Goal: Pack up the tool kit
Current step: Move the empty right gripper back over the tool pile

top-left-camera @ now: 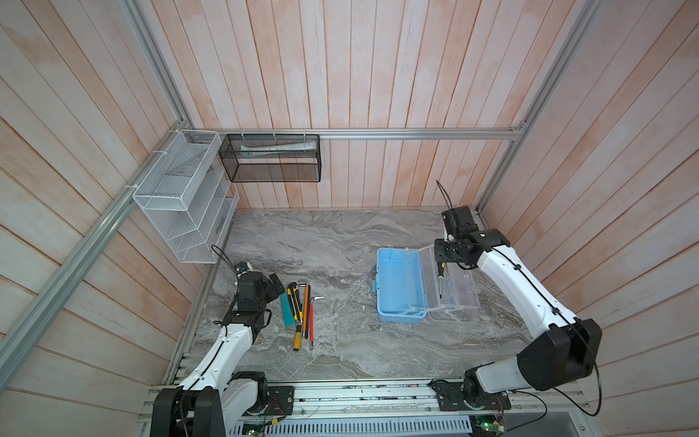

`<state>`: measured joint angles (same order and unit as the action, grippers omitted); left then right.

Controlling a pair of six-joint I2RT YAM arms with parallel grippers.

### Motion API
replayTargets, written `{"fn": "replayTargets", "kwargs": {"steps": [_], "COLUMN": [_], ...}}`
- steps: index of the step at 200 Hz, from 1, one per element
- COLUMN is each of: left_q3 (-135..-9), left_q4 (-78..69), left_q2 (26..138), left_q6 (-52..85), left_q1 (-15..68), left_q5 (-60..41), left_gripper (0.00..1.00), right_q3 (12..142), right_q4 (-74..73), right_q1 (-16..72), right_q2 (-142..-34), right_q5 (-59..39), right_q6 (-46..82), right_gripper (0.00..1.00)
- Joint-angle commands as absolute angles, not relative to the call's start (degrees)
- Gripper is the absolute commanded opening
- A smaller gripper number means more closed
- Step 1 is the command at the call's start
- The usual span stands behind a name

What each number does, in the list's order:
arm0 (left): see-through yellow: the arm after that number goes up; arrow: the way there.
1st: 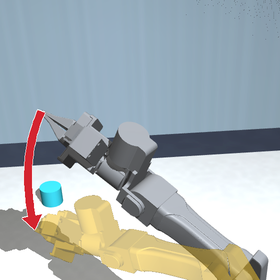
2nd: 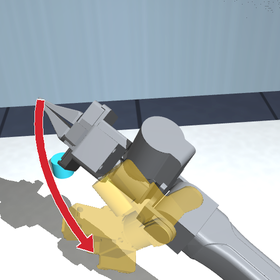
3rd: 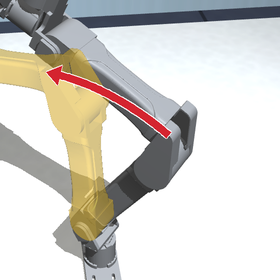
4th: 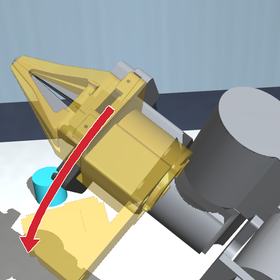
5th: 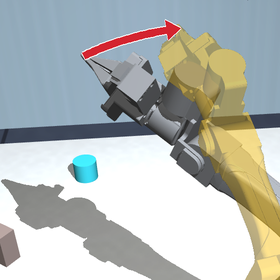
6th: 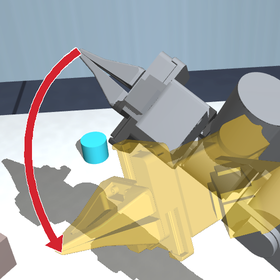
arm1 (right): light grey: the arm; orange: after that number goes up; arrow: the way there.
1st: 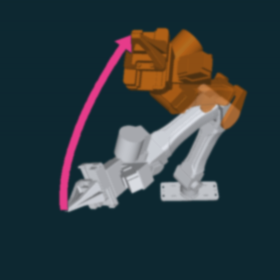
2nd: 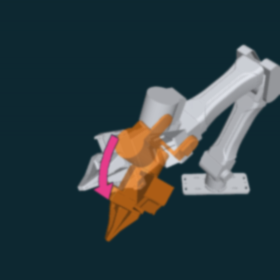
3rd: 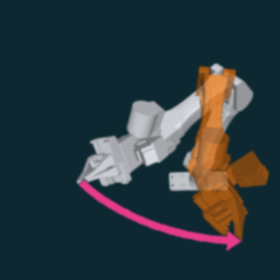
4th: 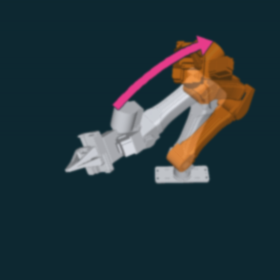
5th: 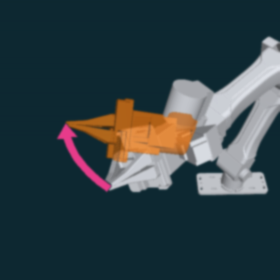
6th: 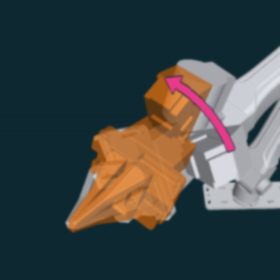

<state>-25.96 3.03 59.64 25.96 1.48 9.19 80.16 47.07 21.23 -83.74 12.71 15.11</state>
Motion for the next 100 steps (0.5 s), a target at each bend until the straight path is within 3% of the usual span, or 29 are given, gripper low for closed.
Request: {"fn": "replayTargets", "kwargs": {"steps": [1, 44, 100], "left_q3": [-25.5, -25.1, -24.9], "left_q4": [2.7, 2.9, 3.0], "left_q2": [59.3, 58.6, 58.2], "left_q6": [26.1, 26.4, 26.8], "left_q1": [1.0, 0.9, 0.5], "left_q5": [8.8, 9.1, 9.0], "left_gripper": [1.00, 1.00, 1.00], "right_q3": [78.4, 82.3, 92.4], "right_q4": [37.1, 27.4, 27.6], "right_q1": [31.0, 47.3, 55.8], "right_q2": [-87.4, -103.8, -117.8], "right_q5": [2.8, -9.1, -14.4], "right_q6": [19.2, 20.5, 21.3], "right_gripper": [0.40, 0.40, 0.38]}}
